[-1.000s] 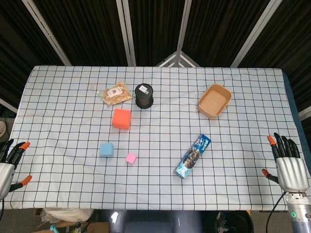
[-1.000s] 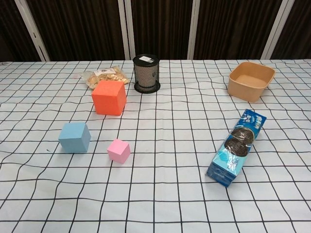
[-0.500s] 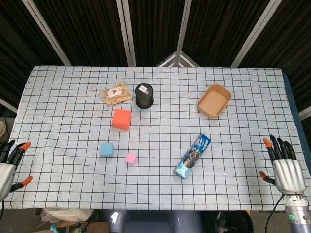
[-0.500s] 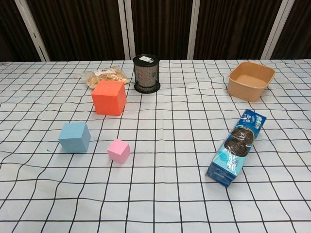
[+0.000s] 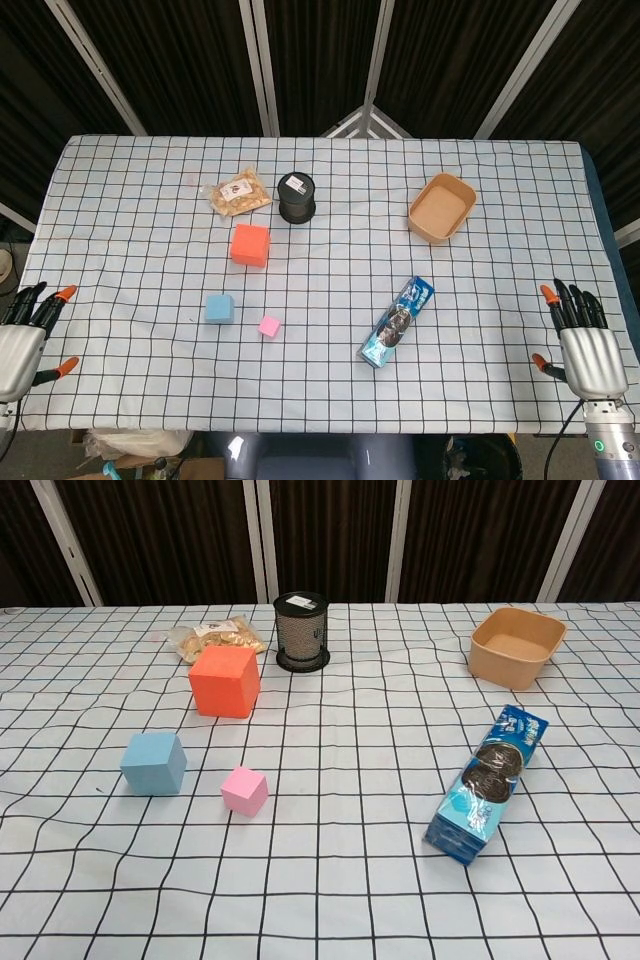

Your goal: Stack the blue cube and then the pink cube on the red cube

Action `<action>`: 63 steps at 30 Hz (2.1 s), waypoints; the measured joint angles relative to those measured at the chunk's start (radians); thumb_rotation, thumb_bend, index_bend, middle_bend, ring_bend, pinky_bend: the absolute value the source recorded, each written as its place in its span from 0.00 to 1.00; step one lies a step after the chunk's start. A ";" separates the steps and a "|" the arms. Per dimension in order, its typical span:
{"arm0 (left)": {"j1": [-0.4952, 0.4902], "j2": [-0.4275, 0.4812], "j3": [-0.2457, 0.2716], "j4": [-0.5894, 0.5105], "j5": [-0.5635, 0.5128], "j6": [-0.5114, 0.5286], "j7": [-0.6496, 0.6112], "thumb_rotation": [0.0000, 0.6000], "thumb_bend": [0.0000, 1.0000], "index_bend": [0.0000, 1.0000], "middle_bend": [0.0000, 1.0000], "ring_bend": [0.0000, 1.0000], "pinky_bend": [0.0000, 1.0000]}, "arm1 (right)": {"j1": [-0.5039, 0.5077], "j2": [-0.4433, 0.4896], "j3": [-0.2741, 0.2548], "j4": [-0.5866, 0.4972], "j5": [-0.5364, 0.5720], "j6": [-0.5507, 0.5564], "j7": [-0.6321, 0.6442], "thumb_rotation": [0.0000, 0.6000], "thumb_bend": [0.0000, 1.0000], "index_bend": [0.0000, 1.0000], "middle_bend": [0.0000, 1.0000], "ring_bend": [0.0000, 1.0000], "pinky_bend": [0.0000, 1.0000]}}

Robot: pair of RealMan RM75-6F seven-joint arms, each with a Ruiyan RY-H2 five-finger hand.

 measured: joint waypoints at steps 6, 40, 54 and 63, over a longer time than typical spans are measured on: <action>-0.107 0.046 -0.044 -0.157 -0.178 -0.204 0.175 1.00 0.10 0.01 0.46 0.21 0.14 | 0.004 0.004 -0.005 -0.007 0.001 -0.016 -0.001 1.00 0.11 0.00 0.00 0.00 0.09; -0.500 -0.337 -0.142 -0.248 -0.809 -0.193 0.663 1.00 0.09 0.25 0.88 0.68 0.65 | 0.031 0.010 -0.015 0.018 0.013 -0.080 0.053 1.00 0.11 0.00 0.00 0.00 0.09; -0.559 -0.447 -0.134 -0.191 -0.843 -0.087 0.767 1.00 0.10 0.26 0.88 0.68 0.65 | 0.032 0.012 -0.015 0.019 0.014 -0.079 0.063 1.00 0.11 0.00 0.00 0.00 0.09; -0.580 -0.479 -0.132 -0.147 -0.875 -0.087 0.783 1.00 0.14 0.26 0.88 0.68 0.65 | 0.032 0.014 -0.015 0.020 0.018 -0.081 0.069 1.00 0.11 0.00 0.00 0.00 0.09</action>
